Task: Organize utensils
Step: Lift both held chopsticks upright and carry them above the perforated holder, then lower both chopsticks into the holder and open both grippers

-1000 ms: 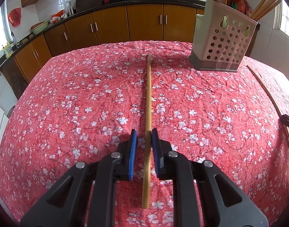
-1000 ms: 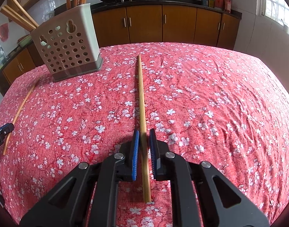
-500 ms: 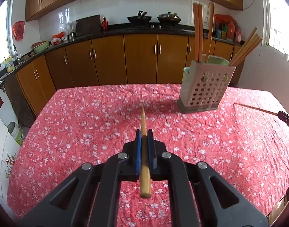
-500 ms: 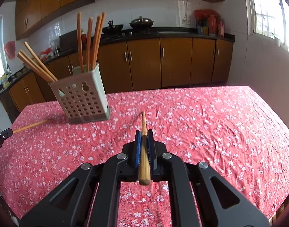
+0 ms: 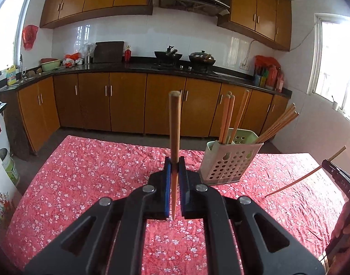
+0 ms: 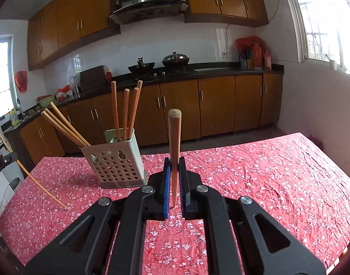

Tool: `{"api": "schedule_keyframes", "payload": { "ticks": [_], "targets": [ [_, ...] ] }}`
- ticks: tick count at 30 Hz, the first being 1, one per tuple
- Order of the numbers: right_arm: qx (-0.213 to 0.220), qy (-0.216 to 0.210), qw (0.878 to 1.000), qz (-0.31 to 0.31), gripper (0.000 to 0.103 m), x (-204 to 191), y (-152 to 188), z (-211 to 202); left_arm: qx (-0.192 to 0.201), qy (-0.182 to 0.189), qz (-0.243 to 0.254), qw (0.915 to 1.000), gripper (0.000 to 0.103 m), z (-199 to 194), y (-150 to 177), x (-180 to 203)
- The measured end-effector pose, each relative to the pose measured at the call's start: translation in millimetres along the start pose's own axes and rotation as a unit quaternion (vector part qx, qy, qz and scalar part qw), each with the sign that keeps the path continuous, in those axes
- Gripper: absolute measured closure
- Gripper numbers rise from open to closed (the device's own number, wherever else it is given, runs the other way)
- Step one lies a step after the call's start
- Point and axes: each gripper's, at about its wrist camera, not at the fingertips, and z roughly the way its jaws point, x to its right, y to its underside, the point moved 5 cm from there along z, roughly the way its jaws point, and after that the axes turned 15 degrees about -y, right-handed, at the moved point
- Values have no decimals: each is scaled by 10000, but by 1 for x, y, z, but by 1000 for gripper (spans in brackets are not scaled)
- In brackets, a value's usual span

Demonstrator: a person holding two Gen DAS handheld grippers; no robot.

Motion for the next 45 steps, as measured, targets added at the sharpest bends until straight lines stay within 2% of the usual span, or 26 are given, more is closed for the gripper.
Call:
{"api": "schedule_keyframes", "payload": {
  "ticks": [4, 8, 17, 21, 25, 31, 41, 43, 45],
  "targets": [
    [143, -102, 9998, -9, 95, -7, -5, -3, 88, 160, -16, 9998, 95, -8, -8, 6],
    [409, -298, 9987, -42, 95, -20, -26, -10, 302, 426, -131, 9986, 95, -22, -23, 19],
    [1195, -844, 9889, -254, 95, -60, -85, -26, 1052, 899, -350, 9898, 95, -50, -81, 61],
    [1438, -969, 9840, -412, 95, -72, -104, -23, 1357, 926, -460, 9853, 95, -51, -107, 77],
    [1584, -1011, 9810, -485, 95, -75, -117, -10, 1542, 800, -477, 9836, 96, -42, -123, 90],
    [1629, -1033, 9796, -558, 95, -77, -121, 21, 1489, 706, -362, 9857, 95, -11, -127, 104],
    [1039, -1081, 9883, -283, 95, -61, -105, 72, 1014, 723, -242, 9919, 95, 46, -109, 118],
    [957, -1112, 9889, -232, 91, -60, -103, 73, 941, 742, -307, 9923, 91, 52, -107, 116],
    [1002, -1055, 9891, -226, 76, -57, -102, 68, 924, 717, -372, 9924, 82, 52, -106, 111]
  ]
}}
